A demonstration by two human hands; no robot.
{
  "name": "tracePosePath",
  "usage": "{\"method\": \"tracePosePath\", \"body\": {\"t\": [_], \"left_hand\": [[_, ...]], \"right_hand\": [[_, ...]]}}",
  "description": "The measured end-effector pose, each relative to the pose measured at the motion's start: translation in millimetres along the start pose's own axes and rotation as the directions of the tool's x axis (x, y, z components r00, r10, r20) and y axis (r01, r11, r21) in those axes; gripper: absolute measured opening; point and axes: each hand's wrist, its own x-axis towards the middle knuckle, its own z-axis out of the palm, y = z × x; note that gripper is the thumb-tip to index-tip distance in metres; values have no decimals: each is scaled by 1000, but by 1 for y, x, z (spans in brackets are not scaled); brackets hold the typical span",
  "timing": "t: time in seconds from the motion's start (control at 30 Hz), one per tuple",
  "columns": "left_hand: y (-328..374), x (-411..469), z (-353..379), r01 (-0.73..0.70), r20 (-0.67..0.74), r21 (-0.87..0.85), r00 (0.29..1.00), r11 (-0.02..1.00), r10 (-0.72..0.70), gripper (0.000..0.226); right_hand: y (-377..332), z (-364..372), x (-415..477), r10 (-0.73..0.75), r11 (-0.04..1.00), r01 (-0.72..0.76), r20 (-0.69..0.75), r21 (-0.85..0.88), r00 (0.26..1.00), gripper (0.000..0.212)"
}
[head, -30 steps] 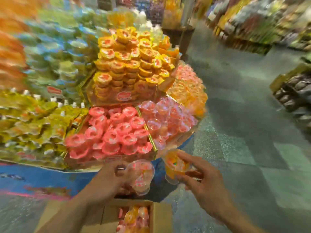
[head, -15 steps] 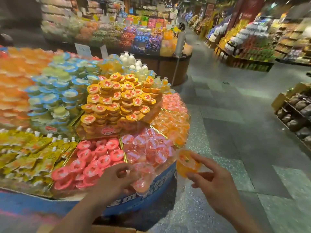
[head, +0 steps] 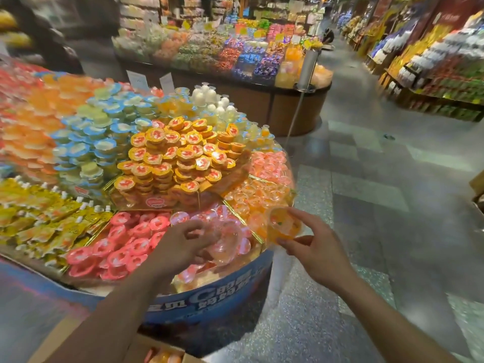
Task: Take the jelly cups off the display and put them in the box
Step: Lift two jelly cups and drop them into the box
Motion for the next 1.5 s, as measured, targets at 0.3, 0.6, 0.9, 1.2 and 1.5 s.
{"method": "tracePosePath", "body": {"t": [0.3, 0.6, 0.9, 1.2, 1.5], "left_hand": [[24, 98, 16, -45, -33, -10, 998, 999, 45, 26], [51, 222, 21, 69, 38, -126, 997, 990, -65, 30], [70, 308, 32, 121, -23, -163, 992, 979, -127, 31], [42, 373, 80, 114, -352, -311, 909, 944, -226, 25], [-24, 404, 121, 93, -556, -363, 777, 927, -296, 20]], "right_hand": [[34, -8, 95, -28, 999, 28, -7, -27, 1000, 69], [73, -19, 222, 141, 970, -139, 4, 197, 990, 78], [94, -17, 344, 58, 986, -74, 106, 149, 993, 70], [152, -6, 470, -84, 995, 53, 417, 86, 905, 62], [238, 30, 525, -107, 993, 117, 563, 18, 820, 64]]}}
